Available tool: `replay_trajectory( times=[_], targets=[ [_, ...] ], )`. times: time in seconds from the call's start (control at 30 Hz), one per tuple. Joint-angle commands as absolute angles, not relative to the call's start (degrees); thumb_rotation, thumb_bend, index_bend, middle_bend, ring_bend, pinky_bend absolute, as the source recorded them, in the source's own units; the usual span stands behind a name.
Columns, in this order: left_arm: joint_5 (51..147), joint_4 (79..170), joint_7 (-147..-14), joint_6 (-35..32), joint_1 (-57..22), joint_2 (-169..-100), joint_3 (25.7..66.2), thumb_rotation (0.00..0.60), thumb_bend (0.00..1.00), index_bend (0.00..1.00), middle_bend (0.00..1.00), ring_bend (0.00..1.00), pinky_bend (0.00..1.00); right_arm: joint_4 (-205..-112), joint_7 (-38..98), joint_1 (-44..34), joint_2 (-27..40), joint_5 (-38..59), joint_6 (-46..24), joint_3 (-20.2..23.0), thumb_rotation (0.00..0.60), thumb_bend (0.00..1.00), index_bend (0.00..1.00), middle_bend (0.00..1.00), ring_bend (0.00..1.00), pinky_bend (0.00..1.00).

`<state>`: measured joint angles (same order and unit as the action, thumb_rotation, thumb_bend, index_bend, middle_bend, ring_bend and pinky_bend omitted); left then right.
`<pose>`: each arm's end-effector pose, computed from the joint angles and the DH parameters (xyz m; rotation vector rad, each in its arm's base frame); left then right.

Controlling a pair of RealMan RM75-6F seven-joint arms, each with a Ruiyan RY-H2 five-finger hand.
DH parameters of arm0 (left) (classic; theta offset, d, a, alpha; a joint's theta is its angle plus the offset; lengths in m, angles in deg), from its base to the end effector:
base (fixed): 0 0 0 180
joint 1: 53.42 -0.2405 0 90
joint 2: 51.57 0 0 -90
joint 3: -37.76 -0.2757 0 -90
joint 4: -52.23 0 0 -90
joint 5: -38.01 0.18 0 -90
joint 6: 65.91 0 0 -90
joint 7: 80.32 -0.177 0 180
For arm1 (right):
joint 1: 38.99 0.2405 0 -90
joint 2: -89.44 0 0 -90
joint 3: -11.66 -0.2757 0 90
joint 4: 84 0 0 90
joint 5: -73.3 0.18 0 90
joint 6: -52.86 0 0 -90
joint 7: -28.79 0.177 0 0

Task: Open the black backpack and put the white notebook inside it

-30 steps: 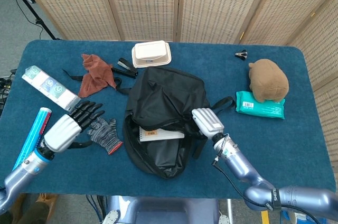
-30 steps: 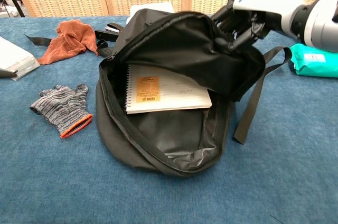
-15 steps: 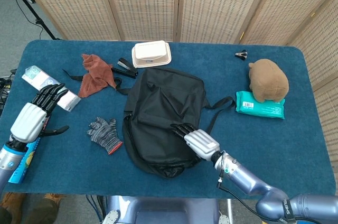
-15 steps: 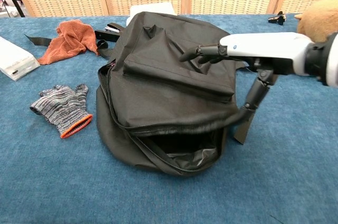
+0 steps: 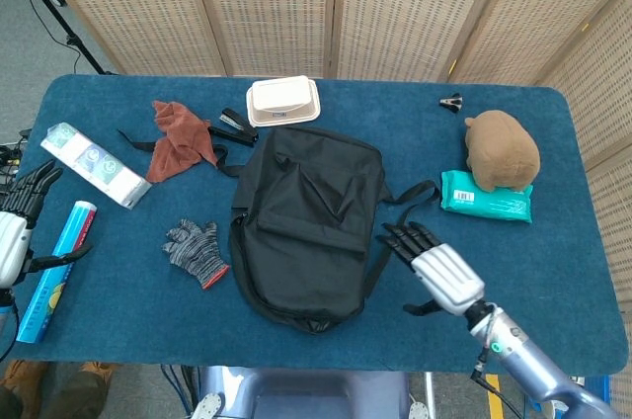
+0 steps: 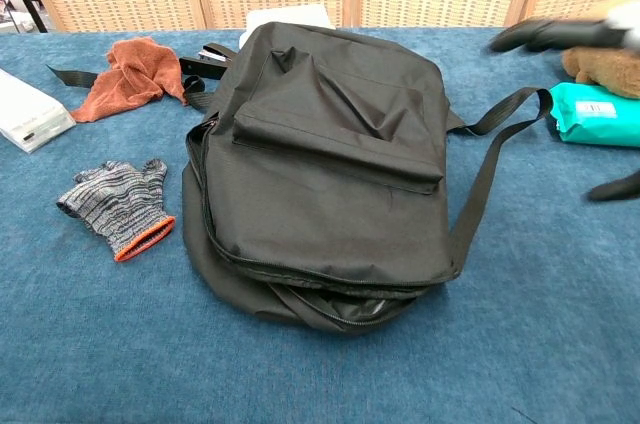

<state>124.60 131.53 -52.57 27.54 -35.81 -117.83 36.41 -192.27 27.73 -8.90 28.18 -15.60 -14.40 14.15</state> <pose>-0.2895 0.2728 0.2140 -1.3989 -0.9261 -1.3613 -0.1772 -0.2792 0.1233 1.9427 -0.9902 1.0841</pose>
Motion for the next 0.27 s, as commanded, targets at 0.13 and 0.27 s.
replay_trajectory(
  times=[0.13,0.27],
  targets=[
    [120.7,140.4,-56.3,25.5,-40.4,-112.0,34.5,0.6,0.0,0.0,0.0,0.0,0.03,-177.1,23.1,-20.5,26.3,-17.4,-33.3,12.7,0.6,0.0,0.0,0.0,0.0,0.0],
    [118.7,143.3,-59.6,25.0,-42.2,-110.1,34.3,0.6,0.0,0.0,0.0,0.0,0.0,-172.1,26.5,-23.0,24.6,-16.4,-36.5,11.9,0.6,0.0,0.0,0.0,0.0,0.0]
  ],
)
